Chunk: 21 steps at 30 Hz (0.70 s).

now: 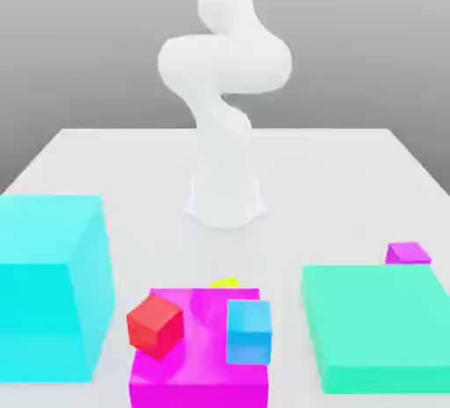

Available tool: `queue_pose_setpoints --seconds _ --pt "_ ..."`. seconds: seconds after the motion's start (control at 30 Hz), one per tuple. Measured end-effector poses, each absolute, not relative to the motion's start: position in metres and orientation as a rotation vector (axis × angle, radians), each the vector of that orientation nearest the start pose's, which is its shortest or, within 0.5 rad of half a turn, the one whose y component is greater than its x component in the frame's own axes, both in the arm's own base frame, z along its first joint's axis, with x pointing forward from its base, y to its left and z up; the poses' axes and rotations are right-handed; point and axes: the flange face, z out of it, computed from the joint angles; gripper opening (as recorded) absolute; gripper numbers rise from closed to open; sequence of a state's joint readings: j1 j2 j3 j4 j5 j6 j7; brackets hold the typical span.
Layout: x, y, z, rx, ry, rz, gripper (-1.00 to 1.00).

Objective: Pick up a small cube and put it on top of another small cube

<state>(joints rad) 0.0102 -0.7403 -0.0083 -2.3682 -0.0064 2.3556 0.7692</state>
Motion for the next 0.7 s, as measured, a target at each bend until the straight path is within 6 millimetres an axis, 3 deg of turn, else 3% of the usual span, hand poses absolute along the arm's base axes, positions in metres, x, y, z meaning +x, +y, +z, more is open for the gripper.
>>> queue_pose_setpoints --seconds 0.13,0.3,0.43,0.6,0.7 --pt "0.406 0.000 0.562 -2.658 0.962 -0.802 0.00" --pt "0.413 0.001 0.436 -2.818 0.882 -0.586 0.00" --pt "0.390 0.002 0.335 -2.936 0.797 -0.379 0.00" --pt "0.327 0.003 0.207 -3.055 0.654 -0.068 0.00" --pt "0.313 0.003 0.166 -3.070 0.624 -0.007 0.00"
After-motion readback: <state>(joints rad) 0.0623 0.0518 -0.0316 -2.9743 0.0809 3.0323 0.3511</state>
